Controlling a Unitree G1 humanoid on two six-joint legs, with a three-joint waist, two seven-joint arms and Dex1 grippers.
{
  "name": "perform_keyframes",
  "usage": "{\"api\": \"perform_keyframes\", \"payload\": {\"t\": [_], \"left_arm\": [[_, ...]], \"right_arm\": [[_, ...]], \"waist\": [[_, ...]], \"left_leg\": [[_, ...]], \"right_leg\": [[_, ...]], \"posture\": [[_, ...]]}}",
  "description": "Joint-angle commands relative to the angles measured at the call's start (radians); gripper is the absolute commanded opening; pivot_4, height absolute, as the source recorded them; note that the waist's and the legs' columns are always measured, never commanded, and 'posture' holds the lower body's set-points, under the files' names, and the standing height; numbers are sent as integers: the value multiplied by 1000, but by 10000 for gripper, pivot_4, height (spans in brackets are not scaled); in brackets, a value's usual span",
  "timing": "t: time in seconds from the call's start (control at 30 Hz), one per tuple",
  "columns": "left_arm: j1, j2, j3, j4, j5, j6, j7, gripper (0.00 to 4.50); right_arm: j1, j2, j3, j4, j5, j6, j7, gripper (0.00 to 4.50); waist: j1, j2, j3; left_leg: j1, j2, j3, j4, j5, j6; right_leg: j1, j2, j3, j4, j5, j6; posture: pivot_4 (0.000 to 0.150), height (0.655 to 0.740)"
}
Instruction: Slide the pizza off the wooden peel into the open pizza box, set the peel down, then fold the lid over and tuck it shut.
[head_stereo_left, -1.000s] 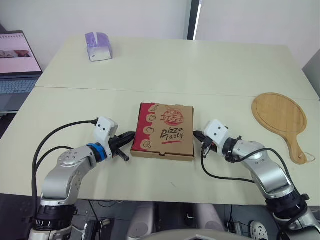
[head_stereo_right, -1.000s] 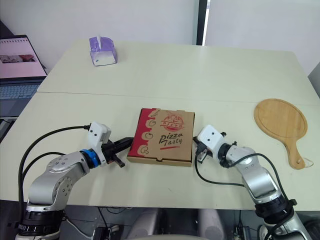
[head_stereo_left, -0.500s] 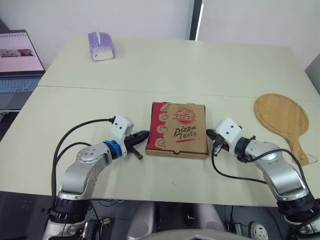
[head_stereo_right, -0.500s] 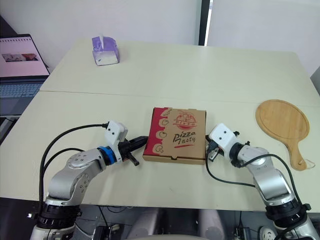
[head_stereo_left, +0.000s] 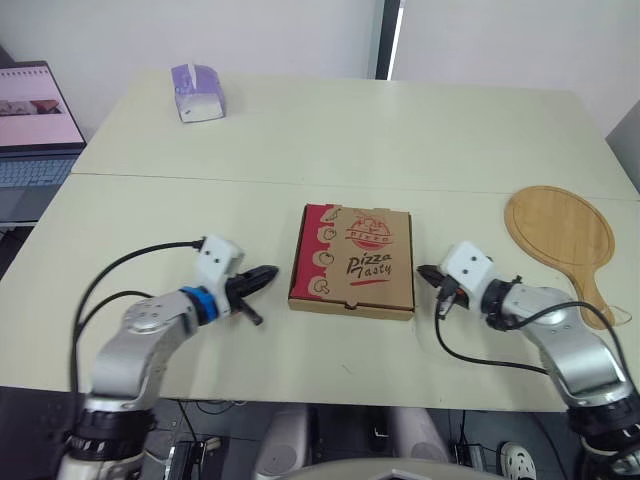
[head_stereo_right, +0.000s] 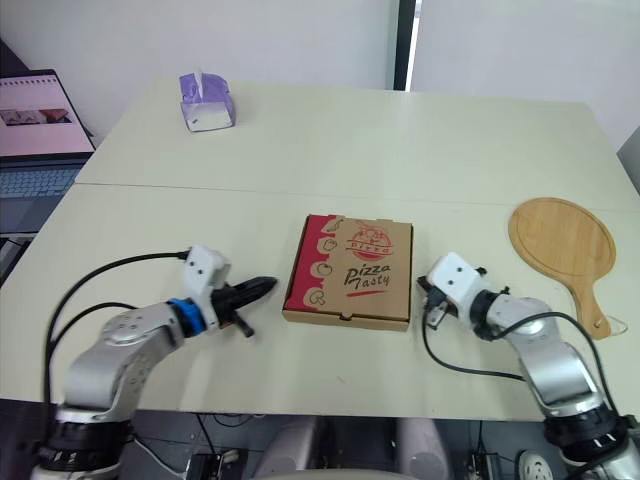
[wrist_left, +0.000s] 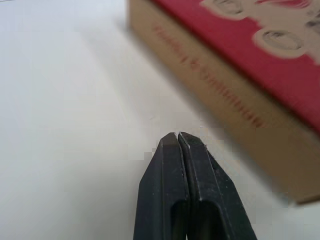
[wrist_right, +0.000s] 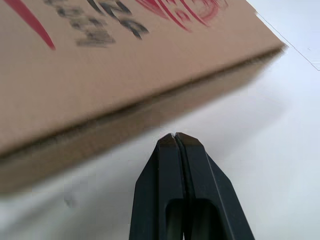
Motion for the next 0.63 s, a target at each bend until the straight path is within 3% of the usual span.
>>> {"api": "perform_keyframes", "payload": {"t": [0.03, 0.2, 0.3, 0.63], "left_arm": [[27, 49, 94, 20, 15, -43, 7, 0], [47, 110, 195, 97, 74, -116, 55, 0], [71, 159, 219, 148, 84, -149, 7, 0], [50, 176, 209, 163, 37, -103, -48, 0]], "right_arm": [[64, -24, -160, -16, 83, -61, 41, 390], [197, -86, -348, 69, 141, -198, 146, 390], [276, -124, -419, 139, 165, -285, 229, 390], [226, -158, -400, 352, 128, -444, 267, 390]], "waist": [[2, 0, 0], [8, 0, 0], [8, 0, 0], [4, 1, 0]], "left_leg": [[0, 0, 0, 0, 0, 0], [0, 0, 0, 0, 0, 0], [1, 0, 0, 0, 0, 1], [2, 1, 1, -1, -1, 1]], "right_leg": [[0, 0, 0, 0, 0, 0], [1, 0, -1, -1, 0, 0], [3, 0, 0, -2, 0, 0], [3, 0, 0, -2, 0, 0]], "posture": [[1500, 7251], [1500, 7251], [1500, 7251], [1500, 7251]]}}
